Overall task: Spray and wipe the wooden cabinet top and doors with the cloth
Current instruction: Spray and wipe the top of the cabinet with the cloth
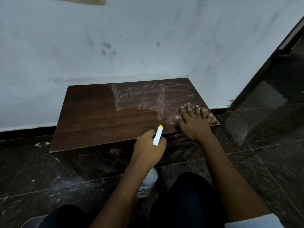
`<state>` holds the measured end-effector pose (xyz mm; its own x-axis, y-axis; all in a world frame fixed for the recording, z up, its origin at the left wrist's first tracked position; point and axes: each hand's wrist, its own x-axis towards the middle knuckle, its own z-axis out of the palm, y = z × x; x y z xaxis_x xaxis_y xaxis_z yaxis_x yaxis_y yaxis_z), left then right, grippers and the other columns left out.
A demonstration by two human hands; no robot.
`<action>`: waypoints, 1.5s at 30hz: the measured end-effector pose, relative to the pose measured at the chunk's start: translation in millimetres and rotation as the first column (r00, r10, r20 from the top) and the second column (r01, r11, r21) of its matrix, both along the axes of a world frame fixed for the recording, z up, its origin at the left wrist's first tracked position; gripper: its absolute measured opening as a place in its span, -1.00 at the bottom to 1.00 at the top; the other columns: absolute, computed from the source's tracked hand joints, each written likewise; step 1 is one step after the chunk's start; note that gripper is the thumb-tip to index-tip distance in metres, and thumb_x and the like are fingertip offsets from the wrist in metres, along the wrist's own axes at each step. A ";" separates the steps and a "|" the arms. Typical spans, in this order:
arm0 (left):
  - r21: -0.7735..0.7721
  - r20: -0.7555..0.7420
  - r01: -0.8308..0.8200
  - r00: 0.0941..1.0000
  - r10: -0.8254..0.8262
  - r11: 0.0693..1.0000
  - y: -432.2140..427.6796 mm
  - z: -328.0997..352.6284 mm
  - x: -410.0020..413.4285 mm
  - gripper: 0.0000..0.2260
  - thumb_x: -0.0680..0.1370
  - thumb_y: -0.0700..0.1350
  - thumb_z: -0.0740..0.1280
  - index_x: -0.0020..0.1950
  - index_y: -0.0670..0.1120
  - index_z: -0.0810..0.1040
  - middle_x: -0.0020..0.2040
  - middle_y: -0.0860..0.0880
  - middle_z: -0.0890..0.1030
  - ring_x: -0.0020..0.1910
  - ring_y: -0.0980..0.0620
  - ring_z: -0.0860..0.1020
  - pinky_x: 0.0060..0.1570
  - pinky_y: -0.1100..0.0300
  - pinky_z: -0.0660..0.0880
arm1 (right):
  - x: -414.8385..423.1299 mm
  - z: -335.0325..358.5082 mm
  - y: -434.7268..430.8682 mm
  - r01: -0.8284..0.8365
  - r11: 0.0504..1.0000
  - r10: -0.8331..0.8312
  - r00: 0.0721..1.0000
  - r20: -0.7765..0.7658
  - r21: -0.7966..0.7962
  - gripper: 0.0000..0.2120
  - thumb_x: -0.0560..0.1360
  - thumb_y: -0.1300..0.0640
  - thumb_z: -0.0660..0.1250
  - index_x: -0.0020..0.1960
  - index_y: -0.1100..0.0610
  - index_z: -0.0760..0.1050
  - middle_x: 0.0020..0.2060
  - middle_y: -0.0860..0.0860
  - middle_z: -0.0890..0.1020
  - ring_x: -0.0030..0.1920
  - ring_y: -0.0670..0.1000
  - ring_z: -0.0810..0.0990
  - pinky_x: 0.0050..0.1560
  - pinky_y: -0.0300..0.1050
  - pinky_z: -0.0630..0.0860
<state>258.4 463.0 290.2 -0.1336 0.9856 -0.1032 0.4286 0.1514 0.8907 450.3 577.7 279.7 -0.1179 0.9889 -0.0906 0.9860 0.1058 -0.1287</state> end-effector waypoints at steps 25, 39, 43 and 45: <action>-0.013 -0.069 -0.002 0.998 0.001 1.000 -13.9 22.7 -30.4 -0.75 0.54 -0.05 0.32 -0.21 -0.21 0.42 -0.38 -0.08 0.50 -0.34 -0.32 0.58 -0.32 -0.24 0.61 | -12.4 14.2 6.5 -0.166 0.985 0.167 0.986 0.018 -0.040 -0.49 0.73 -0.08 -0.07 0.67 -0.06 0.01 0.67 -0.01 -0.04 0.66 0.11 -0.09 0.59 0.07 -0.19; -0.012 -0.065 0.078 0.995 -0.078 0.997 5.4 41.3 -15.2 -0.71 0.62 -0.06 0.34 -0.15 -0.26 0.47 -0.38 -0.06 0.52 -0.41 -0.19 0.60 -0.44 -0.01 0.57 | 20.9 0.0 -7.6 -0.045 0.995 0.044 0.999 0.016 0.086 -0.47 0.71 -0.17 -0.06 0.66 -0.08 0.10 0.66 -0.04 0.07 0.65 0.10 0.02 0.60 0.10 -0.14; -0.017 -0.071 0.154 0.985 -0.155 0.988 22.4 50.6 9.2 -0.71 0.61 -0.04 0.33 -0.20 -0.19 0.43 -0.36 -0.07 0.52 -0.43 -0.19 0.60 -0.50 0.12 0.50 | 37.8 -10.4 -18.0 0.085 0.986 -0.080 0.996 -0.038 0.143 -0.44 0.70 -0.16 -0.10 0.65 -0.01 0.13 0.65 0.03 0.13 0.64 0.15 0.07 0.61 0.07 -0.15; -0.036 -0.069 0.181 0.981 -0.184 0.983 28.4 54.2 18.6 -0.72 0.61 -0.03 0.33 -0.19 -0.20 0.46 -0.35 -0.07 0.53 -0.39 -0.27 0.66 -0.50 0.15 0.51 | 45.5 -8.2 -11.9 0.147 0.978 -0.141 0.989 -0.048 0.146 -0.36 0.64 -0.18 -0.17 0.65 0.01 0.15 0.64 0.07 0.15 0.62 0.18 0.10 0.62 0.11 -0.10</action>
